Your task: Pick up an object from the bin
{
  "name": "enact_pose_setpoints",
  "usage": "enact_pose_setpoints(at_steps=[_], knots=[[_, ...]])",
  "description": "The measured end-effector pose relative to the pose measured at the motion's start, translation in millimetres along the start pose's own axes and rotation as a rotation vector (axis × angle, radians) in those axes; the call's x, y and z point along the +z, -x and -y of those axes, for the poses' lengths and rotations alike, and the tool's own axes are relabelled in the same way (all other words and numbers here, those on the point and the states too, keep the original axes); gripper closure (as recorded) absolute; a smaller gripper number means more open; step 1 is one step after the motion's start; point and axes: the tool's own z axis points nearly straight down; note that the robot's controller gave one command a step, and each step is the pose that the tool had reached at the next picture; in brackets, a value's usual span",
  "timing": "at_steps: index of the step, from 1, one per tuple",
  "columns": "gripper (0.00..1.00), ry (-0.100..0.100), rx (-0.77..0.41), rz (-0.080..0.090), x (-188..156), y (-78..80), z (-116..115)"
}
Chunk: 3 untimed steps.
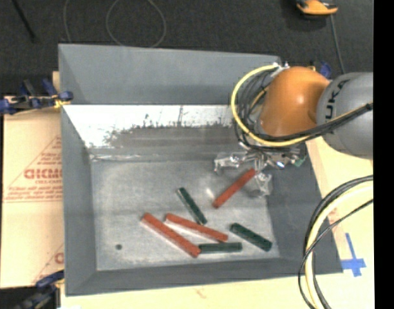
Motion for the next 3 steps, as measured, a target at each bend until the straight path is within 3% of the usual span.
enact_pose_setpoints(at_steps=[1,2,3], knots=[[1.00,0.001,0.001,0.002,-0.2,0.4,-0.2],[1.00,-0.002,0.009,-0.003,-76.1,1.6,3.5],[1.00,0.002,0.018,-0.005,-99.8,1.7,5.8]])
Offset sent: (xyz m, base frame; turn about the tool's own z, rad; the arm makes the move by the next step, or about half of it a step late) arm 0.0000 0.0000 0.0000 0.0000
